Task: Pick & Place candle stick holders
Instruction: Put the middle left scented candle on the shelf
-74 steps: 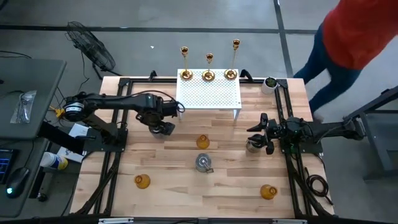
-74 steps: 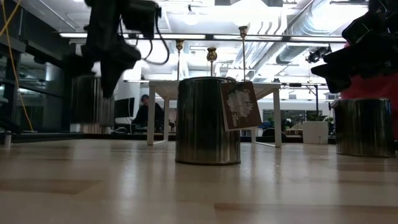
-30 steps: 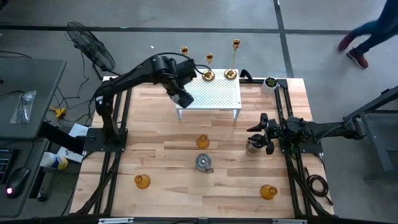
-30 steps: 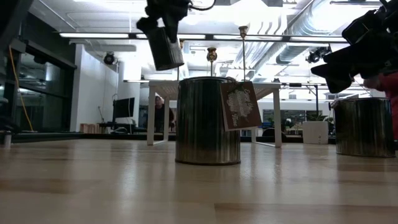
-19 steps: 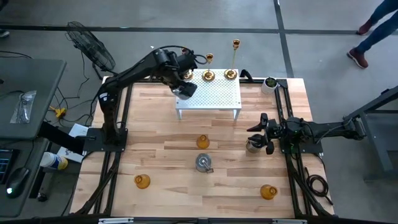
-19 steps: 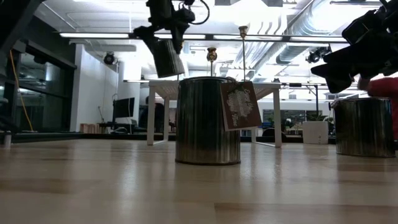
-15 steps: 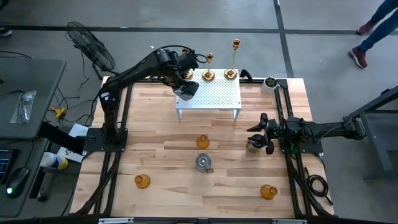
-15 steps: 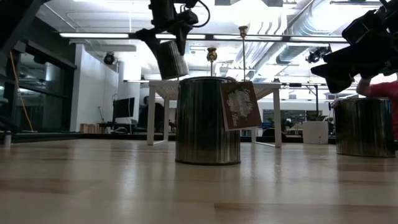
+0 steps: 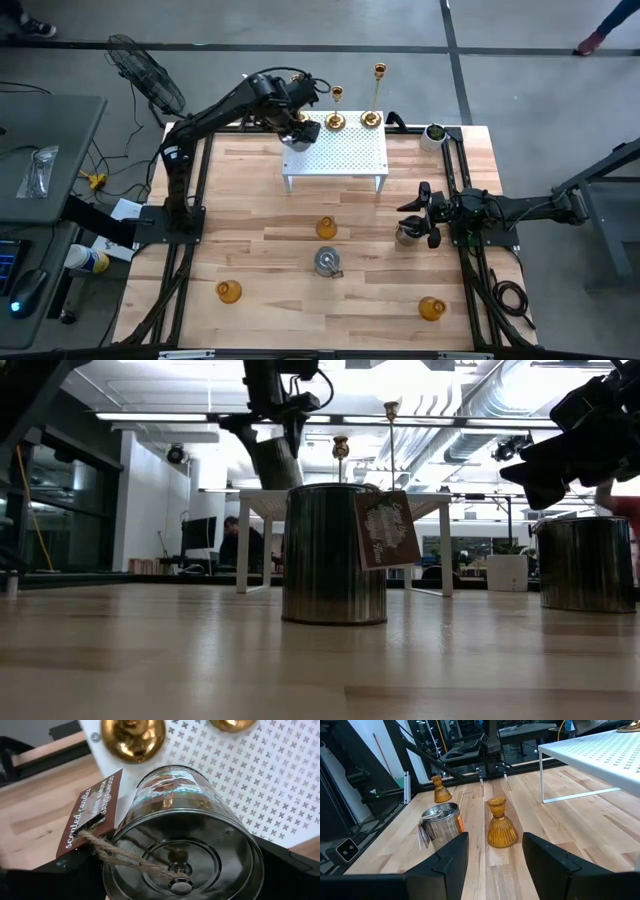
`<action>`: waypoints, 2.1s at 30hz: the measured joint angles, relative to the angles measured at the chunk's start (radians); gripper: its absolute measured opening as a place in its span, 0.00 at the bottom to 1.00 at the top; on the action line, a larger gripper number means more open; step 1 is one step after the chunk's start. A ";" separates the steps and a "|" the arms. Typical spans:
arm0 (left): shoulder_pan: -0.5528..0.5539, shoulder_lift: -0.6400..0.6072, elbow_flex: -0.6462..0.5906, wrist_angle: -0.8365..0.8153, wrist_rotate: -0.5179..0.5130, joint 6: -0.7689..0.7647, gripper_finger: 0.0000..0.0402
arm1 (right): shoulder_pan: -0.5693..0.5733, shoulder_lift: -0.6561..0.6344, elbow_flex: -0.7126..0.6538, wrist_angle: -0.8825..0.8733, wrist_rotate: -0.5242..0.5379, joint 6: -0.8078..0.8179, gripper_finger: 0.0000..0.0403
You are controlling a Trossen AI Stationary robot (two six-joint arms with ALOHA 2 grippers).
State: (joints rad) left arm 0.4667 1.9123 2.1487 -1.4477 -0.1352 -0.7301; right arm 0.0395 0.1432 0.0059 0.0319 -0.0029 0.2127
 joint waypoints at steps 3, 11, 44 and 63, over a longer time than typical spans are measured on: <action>-0.001 0.004 -0.001 -0.010 0.002 0.014 0.88 | 0.000 0.000 0.000 0.000 0.000 0.000 0.44; -0.001 0.002 0.000 -0.001 0.000 0.023 0.88 | 0.000 0.000 0.000 0.000 0.000 0.000 0.44; -0.002 0.035 -0.002 0.060 -0.057 0.135 0.92 | 0.000 0.000 0.000 0.000 0.000 0.000 0.44; -0.002 0.030 -0.003 0.058 -0.026 0.146 0.93 | 0.000 0.000 0.000 0.000 0.000 0.000 0.44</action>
State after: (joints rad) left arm 0.4644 1.9423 2.1456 -1.3895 -0.1616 -0.5838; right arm 0.0391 0.1432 0.0059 0.0322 -0.0029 0.2127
